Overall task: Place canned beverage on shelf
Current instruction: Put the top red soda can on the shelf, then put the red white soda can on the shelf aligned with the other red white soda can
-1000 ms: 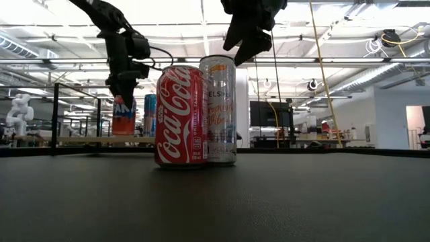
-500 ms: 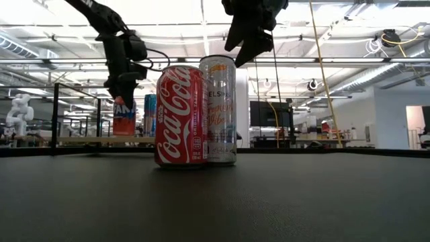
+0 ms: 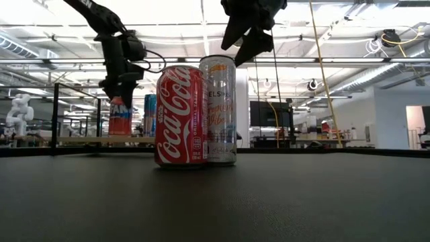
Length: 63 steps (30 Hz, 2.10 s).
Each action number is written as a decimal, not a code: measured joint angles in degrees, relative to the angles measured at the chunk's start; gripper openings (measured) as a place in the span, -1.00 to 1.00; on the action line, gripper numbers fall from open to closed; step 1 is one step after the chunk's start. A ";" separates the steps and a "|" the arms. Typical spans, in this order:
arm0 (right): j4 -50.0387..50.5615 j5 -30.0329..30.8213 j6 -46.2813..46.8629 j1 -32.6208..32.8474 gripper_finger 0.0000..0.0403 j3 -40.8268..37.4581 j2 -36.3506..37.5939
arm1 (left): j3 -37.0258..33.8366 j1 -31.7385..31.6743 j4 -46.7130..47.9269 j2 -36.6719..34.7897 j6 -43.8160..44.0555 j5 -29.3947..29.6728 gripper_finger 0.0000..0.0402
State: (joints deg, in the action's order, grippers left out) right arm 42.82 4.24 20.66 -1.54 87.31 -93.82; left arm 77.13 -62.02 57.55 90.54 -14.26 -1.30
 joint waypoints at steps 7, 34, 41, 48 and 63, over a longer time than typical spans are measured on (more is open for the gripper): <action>-0.31 0.05 1.19 0.00 0.58 0.00 -0.02 | 0.23 -0.33 0.08 -0.07 0.09 -1.10 0.85; 1.92 0.16 -0.96 0.65 0.58 0.07 -0.06 | 12.99 19.73 7.63 -17.17 11.58 -3.31 0.86; 2.50 0.16 -3.24 2.92 0.58 0.07 -0.07 | 10.29 36.92 6.91 -19.65 22.86 2.34 0.86; 0.59 0.36 -2.34 4.95 0.58 0.07 -0.07 | 7.85 53.47 6.22 -19.67 34.21 12.32 0.86; -9.64 0.34 -6.74 7.18 0.58 0.04 -1.79 | 1.43 74.76 4.39 -19.39 55.64 24.85 0.86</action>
State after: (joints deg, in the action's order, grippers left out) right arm 33.18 4.59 13.92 5.64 87.35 -95.61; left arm 78.56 12.74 61.94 71.16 41.38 23.55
